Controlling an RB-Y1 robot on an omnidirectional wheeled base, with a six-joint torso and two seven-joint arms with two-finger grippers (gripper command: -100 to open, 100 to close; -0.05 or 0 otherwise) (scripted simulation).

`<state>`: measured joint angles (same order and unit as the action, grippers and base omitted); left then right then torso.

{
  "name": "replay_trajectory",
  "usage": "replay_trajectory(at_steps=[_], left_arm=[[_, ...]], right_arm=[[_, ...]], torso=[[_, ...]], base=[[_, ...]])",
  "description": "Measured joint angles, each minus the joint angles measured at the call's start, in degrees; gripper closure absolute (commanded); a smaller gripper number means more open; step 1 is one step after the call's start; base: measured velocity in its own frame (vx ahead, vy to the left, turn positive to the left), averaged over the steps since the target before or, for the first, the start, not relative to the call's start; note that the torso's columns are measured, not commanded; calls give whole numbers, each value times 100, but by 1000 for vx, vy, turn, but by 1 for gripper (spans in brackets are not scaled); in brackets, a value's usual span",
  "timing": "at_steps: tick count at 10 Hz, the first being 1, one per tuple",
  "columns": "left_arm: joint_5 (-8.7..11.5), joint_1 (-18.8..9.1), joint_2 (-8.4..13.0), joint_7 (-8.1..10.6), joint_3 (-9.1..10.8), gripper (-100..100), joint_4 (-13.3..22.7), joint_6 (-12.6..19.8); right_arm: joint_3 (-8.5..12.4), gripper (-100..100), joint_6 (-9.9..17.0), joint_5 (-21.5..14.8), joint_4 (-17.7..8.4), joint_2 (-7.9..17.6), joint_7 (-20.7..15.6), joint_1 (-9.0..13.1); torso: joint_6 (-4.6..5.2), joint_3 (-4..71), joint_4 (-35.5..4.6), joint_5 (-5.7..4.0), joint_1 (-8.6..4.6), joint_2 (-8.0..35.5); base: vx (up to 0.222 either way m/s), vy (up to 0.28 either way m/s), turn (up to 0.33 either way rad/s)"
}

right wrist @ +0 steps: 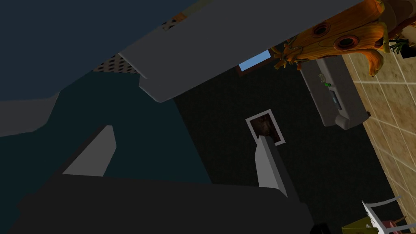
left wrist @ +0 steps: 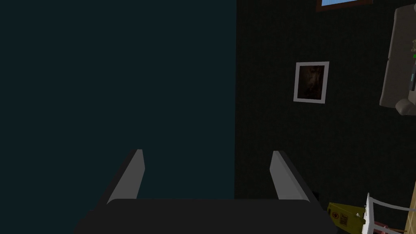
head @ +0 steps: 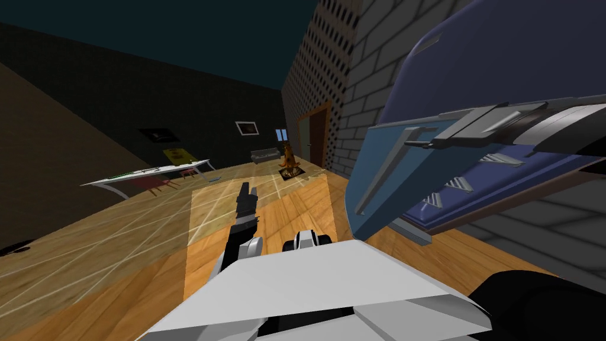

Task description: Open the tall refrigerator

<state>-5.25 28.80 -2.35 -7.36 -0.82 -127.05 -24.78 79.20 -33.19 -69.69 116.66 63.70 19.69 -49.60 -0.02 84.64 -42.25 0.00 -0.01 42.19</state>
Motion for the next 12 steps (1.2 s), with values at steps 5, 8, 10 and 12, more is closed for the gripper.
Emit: replay_trajectory(at_steps=[5, 8, 10, 12], left_arm=[[0, 0, 0, 0, -1, 0, 0, 0], [0, 0, 0, 0, 0, 0, 0, 0], [0, -2, 1, 0, 0, 0, 0, 0], [0, -1, 0, 0, 0, 0, 0, 0]], right_arm=[[295, -100, -88, -284, -434, 41, 255, -437], [521, -100, -201, -425, -783, 86, 383, -703], [527, 100, -209, -428, -790, 84, 386, -709], [596, 100, -177, -452, -825, 87, 402, -739]], torso=[[2, -8, -4, 0, 1, 12], [1, -11, -6, -4, -11, 15], [2, -24, -12, -10, -27, 35], [17, -17, 3, -19, 14, 3]], base=[[168, 124, -177], [117, 98, -140], [9, 8, 4], [114, 131, -50]])
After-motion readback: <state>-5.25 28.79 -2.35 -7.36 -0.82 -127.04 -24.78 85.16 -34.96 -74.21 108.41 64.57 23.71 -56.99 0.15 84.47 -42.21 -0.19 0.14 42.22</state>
